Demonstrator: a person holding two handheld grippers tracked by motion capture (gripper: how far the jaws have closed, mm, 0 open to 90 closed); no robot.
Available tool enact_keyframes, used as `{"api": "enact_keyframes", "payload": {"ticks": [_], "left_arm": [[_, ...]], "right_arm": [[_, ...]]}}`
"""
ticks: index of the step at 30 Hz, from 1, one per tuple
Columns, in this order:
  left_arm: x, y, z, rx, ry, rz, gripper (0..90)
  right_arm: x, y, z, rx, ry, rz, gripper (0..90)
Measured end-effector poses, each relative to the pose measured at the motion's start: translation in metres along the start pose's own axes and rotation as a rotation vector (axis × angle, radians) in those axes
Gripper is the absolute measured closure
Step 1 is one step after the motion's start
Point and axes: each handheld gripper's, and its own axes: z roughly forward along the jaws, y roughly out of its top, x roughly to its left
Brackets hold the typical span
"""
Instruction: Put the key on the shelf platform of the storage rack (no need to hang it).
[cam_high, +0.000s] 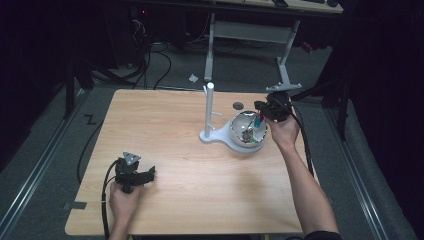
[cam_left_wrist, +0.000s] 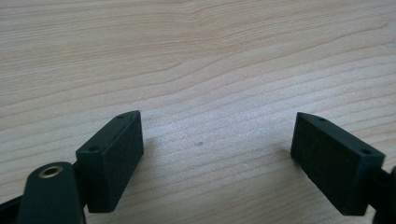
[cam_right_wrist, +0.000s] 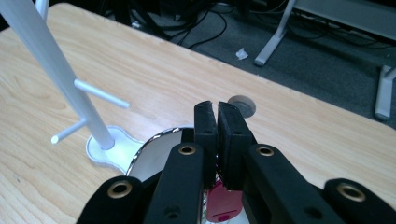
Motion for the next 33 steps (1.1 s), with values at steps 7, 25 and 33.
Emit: {"api": "enact_keyframes", "payload": {"ticks": [7,25,33], "left_arm": [[0.000,0.000,0.000,0.000,0.000,0.000,17.4],[0.000,0.000,0.000,0.000,0.000,0.000,17.4],[0.000,0.000,0.000,0.000,0.000,0.000,17.3]], "right_arm": [[0.005,-0.007,0.011,0.032,0.017,-0.026,87.5],[0.009,-0.030,0.028,0.098,0.054,-0.044,87.2],[0.006,-0.038,0.034,0.136,0.067,-0.037,86.8]]}}
